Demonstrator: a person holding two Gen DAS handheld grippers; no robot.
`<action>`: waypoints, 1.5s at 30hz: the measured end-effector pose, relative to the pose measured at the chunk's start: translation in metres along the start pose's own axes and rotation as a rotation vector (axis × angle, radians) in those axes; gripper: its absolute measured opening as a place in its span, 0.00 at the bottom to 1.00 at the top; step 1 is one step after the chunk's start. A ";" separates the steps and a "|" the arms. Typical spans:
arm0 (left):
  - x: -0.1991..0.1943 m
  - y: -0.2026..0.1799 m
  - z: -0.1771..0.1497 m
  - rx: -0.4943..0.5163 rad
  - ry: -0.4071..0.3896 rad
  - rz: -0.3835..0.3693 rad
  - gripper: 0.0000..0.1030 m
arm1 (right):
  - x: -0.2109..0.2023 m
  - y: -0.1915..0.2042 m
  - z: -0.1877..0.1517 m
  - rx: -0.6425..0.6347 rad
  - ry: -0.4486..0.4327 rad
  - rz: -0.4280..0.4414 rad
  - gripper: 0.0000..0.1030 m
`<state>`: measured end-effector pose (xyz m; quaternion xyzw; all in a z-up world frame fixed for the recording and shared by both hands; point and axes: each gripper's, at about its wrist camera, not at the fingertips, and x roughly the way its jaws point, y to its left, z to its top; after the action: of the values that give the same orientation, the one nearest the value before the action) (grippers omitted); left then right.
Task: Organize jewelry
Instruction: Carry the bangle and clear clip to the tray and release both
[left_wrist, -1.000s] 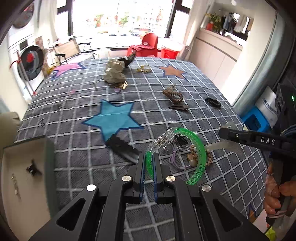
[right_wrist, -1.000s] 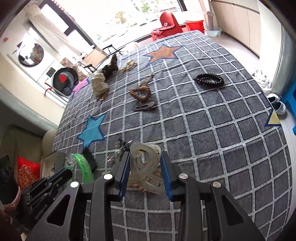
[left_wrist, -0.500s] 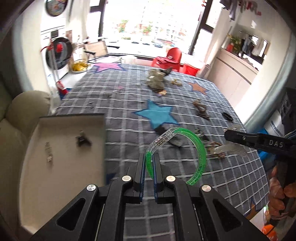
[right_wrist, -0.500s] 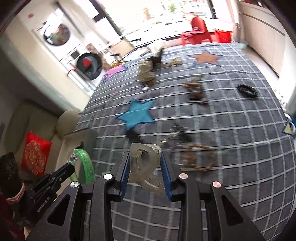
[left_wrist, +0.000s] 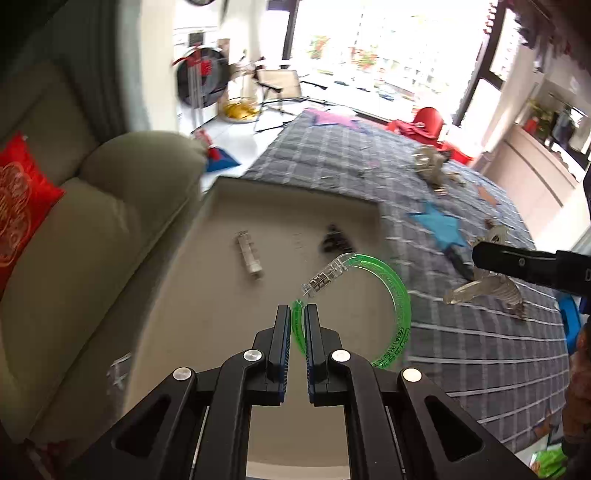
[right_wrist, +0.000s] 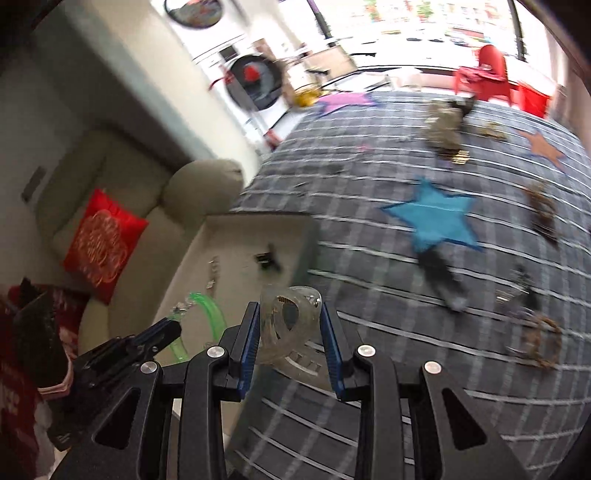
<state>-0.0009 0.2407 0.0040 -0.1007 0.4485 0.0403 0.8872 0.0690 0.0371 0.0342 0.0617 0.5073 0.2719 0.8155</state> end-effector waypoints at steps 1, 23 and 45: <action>0.003 0.004 -0.001 -0.007 0.006 0.008 0.09 | 0.009 0.008 0.002 -0.012 0.012 0.005 0.34; 0.051 0.044 -0.009 -0.053 0.085 0.091 0.09 | 0.138 0.078 0.067 -0.141 0.120 -0.012 0.34; 0.039 0.039 -0.009 -0.071 0.019 0.151 0.89 | 0.172 0.065 0.074 -0.121 0.185 0.021 0.65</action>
<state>0.0089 0.2767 -0.0377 -0.0986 0.4616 0.1218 0.8731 0.1664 0.1924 -0.0426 -0.0079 0.5624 0.3152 0.7644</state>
